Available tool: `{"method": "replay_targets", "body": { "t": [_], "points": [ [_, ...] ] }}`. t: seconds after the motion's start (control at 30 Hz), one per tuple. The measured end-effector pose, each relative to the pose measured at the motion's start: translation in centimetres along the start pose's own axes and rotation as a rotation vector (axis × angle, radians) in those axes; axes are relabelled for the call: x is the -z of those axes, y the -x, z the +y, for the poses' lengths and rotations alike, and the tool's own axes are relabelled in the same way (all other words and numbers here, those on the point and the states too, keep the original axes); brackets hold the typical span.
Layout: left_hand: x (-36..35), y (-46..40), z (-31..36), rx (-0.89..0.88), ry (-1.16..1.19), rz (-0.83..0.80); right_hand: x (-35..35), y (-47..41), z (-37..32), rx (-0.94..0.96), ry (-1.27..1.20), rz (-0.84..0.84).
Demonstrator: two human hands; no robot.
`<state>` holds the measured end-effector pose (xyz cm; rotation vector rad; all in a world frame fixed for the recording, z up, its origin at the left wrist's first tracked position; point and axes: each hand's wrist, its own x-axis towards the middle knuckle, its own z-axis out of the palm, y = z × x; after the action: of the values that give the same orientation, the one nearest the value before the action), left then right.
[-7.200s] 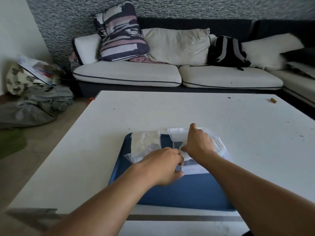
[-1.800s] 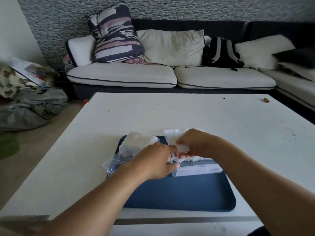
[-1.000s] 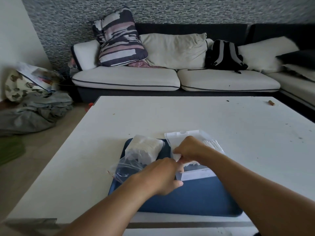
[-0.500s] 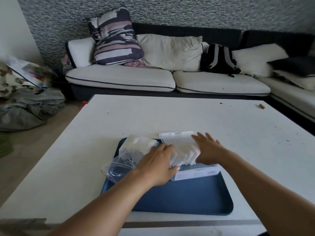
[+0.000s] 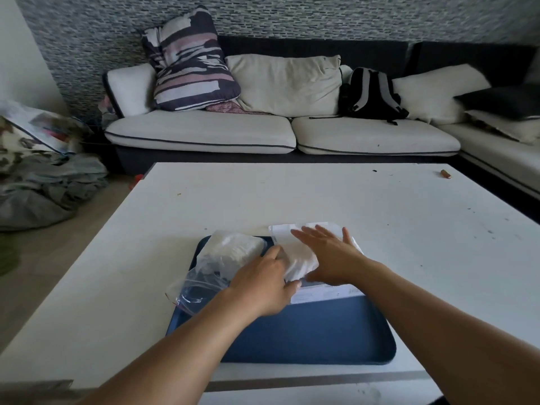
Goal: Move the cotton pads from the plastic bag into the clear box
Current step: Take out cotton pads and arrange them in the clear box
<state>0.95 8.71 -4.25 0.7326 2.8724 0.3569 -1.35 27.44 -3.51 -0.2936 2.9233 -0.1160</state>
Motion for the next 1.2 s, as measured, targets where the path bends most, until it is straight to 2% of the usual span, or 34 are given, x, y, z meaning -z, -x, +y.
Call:
{"method": "replay_targets", "body": {
  "t": [0.2, 0.4, 0.53, 0.63, 0.83, 0.9, 0.97, 1.0, 1.07, 1.1, 1.2],
  "points": [
    [0.2, 0.1, 0.2, 0.007, 0.048, -0.004, -0.9, -1.1, -0.5, -0.085, -0.018, 0.145],
    [-0.1, 0.1, -0.4, 0.003, 0.029, 0.008, -1.0, -1.3, -1.5, -0.087, -0.018, -0.009],
    [0.0, 0.3, -0.2, -0.016, 0.061, 0.013, -1.6, -1.7, -1.5, -0.120, -0.043, 0.144],
    [0.0, 0.3, -0.1, -0.021, 0.086, 0.017, -1.7, -2.0, -1.6, -0.138, -0.081, 0.195],
    [1.1, 1.4, 0.2, -0.025, 0.103, 0.049, 0.0, -1.5, -2.2, -0.041, -0.158, 0.050],
    [1.9, 1.7, 0.3, -0.032, 0.118, 0.097, 1.2, -1.2, -2.7, -0.045, -0.413, 0.161],
    [3.2, 1.8, -0.1, -0.048, 0.140, 0.237, 2.0, -0.7, -3.8, -0.029, -0.633, 0.362],
    [4.2, 1.7, -0.7, -0.049, 0.156, 0.332, 2.2, -0.4, -4.6, 0.003, -0.659, 0.437],
    [6.1, 2.2, -2.4, 0.018, 0.125, 0.408, 2.5, 0.4, -6.7, 0.093, -0.628, 0.436],
    [6.7, 2.6, -3.7, 0.087, 0.057, 0.347, 2.5, 1.0, -8.0, 0.147, -0.584, 0.380],
    [6.1, 4.2, -7.7, 0.335, -0.126, 0.006, 1.7, 2.3, -11.3, 0.314, -0.467, 0.149]
  ]
}}
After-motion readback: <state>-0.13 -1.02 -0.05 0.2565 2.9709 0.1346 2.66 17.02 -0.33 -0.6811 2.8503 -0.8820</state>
